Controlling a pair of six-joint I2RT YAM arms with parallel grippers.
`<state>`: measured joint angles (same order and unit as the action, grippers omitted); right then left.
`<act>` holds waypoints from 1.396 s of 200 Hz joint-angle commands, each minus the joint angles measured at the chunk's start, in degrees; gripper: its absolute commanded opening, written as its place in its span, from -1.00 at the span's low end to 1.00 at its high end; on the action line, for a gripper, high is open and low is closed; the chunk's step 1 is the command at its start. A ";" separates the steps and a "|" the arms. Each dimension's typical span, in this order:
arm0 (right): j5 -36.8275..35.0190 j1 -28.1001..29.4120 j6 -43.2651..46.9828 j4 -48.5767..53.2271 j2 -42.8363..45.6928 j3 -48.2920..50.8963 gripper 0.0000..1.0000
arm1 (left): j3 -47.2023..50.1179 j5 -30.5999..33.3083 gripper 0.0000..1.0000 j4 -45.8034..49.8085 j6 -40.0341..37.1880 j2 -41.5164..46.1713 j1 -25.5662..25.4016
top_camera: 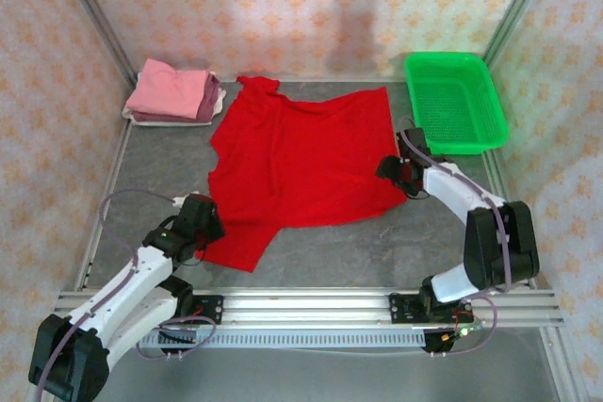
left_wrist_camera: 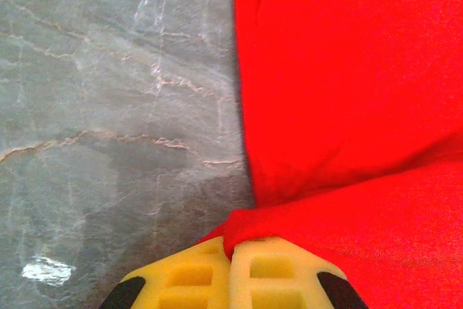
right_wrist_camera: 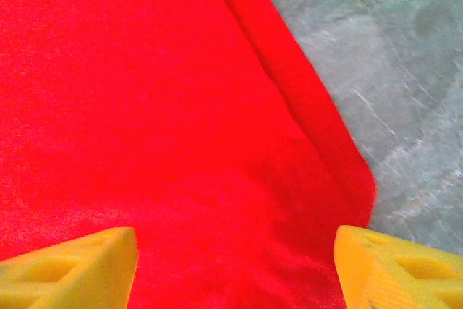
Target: Fold and stack the t-shirts
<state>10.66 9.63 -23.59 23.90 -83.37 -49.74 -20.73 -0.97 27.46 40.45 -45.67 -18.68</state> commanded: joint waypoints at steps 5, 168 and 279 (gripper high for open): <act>4.90 -4.68 -0.60 0.49 4.43 5.80 0.44 | -1.11 0.08 -1.00 1.42 0.18 -0.32 0.72; 19.27 -5.15 2.87 0.17 20.45 8.52 -1.00 | -10.27 4.01 -1.00 5.16 -7.68 15.05 0.83; 22.91 -5.01 3.03 23.29 45.14 -10.80 -1.00 | -46.60 2.42 -1.00 19.41 -25.24 20.53 0.83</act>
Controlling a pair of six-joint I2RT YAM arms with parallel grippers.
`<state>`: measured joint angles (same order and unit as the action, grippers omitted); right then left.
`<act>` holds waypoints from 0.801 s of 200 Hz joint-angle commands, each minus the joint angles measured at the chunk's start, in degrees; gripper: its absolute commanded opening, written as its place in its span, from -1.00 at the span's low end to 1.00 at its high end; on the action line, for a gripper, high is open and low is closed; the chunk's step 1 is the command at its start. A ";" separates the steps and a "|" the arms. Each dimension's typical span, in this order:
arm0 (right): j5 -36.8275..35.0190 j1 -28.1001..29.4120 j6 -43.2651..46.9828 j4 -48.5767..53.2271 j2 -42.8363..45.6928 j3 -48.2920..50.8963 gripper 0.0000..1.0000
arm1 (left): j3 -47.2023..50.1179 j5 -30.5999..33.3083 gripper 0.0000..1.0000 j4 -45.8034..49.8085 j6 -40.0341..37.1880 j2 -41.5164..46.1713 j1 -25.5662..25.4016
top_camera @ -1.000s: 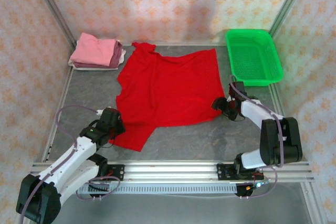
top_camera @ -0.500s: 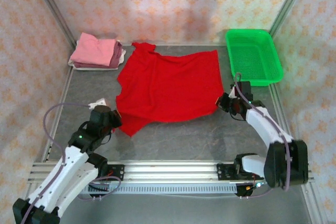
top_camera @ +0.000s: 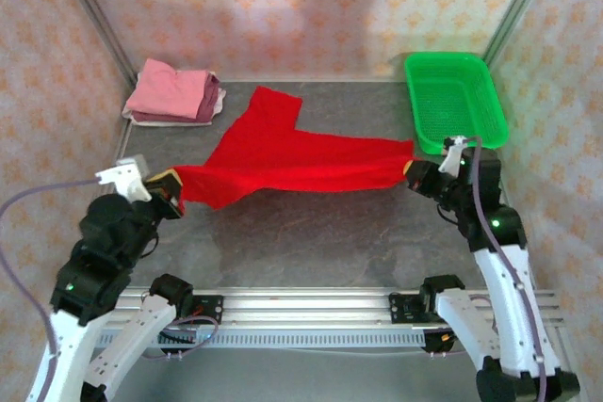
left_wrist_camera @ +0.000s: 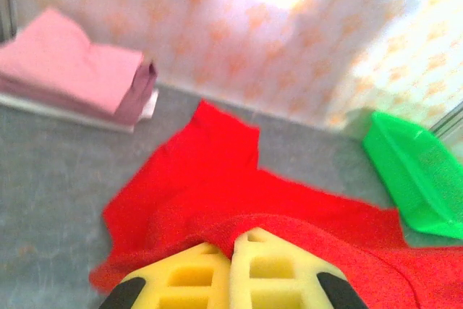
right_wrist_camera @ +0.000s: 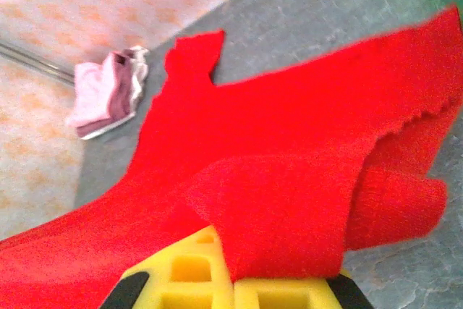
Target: Fold and stack the t-shirts
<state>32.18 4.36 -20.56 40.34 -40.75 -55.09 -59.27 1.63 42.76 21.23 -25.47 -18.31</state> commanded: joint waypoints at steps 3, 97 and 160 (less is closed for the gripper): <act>1.32 0.24 -0.05 7.27 2.70 -6.10 -1.00 | -9.31 -0.22 -1.00 4.36 -6.44 0.06 0.46; -5.00 0.26 -5.79 5.81 -10.72 -29.82 -1.00 | -47.55 4.92 -1.00 7.92 -20.10 -28.46 0.46; -10.48 0.29 -8.40 -9.24 -36.05 -34.21 -1.00 | -67.74 -4.87 -1.00 3.75 -24.31 -63.32 11.26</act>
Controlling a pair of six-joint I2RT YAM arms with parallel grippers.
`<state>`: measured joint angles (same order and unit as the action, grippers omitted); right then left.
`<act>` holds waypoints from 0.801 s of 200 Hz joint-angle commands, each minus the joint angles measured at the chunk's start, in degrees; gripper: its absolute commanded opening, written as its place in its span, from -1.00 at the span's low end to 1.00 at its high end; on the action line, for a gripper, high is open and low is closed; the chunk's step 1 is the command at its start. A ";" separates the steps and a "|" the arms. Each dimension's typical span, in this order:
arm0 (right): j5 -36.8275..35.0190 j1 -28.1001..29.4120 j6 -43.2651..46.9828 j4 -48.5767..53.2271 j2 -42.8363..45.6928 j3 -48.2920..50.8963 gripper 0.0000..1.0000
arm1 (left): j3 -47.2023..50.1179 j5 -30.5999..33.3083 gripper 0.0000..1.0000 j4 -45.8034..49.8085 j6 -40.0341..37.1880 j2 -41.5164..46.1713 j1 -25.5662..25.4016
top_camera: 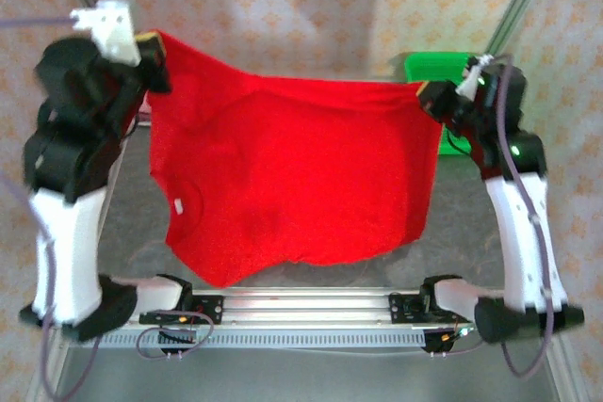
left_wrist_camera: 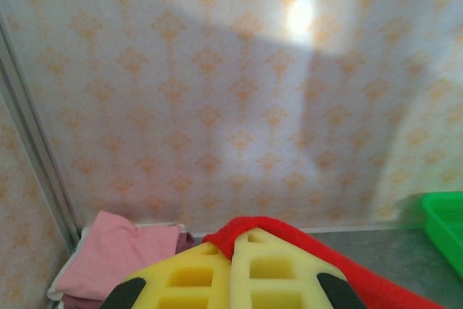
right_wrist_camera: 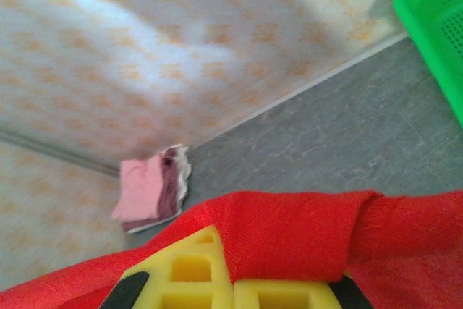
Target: Fold and stack the t-shirts
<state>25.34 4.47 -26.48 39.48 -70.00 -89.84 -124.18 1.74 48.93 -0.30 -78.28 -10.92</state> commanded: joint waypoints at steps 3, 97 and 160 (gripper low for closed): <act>-3.67 0.19 -2.83 -9.19 -8.01 0.67 -1.00 | -2.90 -4.99 -1.00 -3.14 -3.24 -12.03 4.02; -3.57 1.06 -7.38 -12.26 -56.95 -37.49 0.27 | -43.82 -13.25 0.87 -15.52 -3.35 -68.91 8.28; -5.38 8.02 4.43 -13.78 -42.96 -15.32 0.22 | 16.88 -14.17 0.84 -35.78 5.39 -36.02 6.12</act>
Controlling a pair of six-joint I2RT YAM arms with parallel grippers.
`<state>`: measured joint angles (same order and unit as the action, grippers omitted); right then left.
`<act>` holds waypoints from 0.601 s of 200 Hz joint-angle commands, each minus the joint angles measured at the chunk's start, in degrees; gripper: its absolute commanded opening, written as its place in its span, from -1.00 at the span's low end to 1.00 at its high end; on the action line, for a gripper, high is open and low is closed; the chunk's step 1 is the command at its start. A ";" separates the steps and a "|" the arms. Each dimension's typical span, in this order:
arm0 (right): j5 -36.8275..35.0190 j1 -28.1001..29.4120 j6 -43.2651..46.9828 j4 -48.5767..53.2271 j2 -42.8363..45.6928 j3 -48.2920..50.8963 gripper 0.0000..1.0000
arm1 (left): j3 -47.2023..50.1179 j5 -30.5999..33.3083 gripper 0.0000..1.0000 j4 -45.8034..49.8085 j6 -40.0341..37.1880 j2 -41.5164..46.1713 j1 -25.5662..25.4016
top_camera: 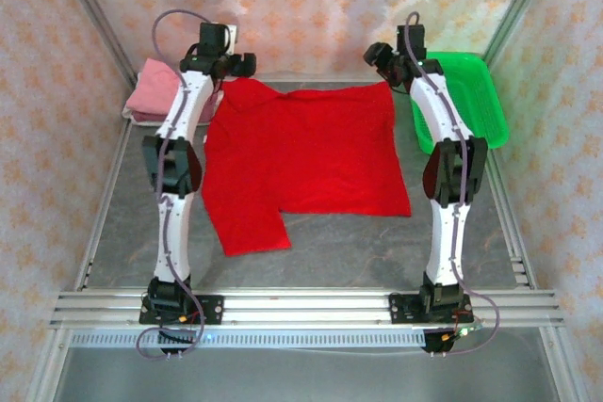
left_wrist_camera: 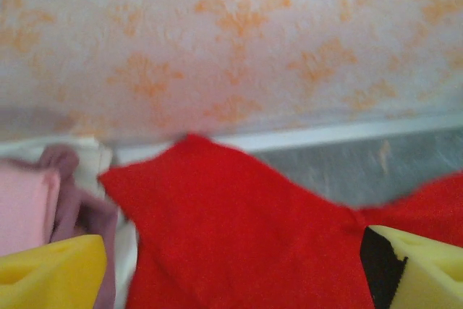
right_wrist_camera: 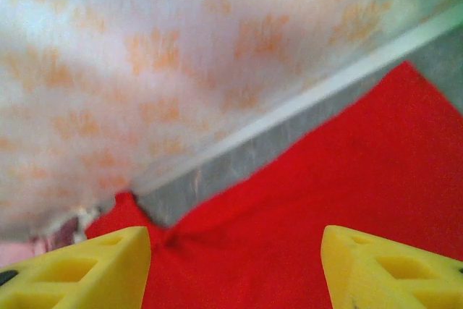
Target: Fold and stack the t-shirts
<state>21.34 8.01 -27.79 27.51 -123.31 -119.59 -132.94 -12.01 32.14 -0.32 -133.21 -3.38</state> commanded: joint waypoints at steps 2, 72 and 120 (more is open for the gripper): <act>-1.70 4.82 5.86 -2.43 11.24 16.22 0.21 | 28.25 -0.22 0.83 -20.09 5.90 20.12 -1.62; -5.24 8.65 5.70 -7.86 20.58 45.94 -0.58 | 63.11 1.37 0.04 -17.08 15.35 30.22 -6.70; -7.01 9.14 2.51 -12.91 20.35 55.69 -0.73 | 79.50 -0.69 0.00 -23.17 21.01 33.30 -7.14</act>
<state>17.37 16.93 -23.55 18.00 -103.00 -67.05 -57.69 -12.05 12.56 16.73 -102.45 -10.63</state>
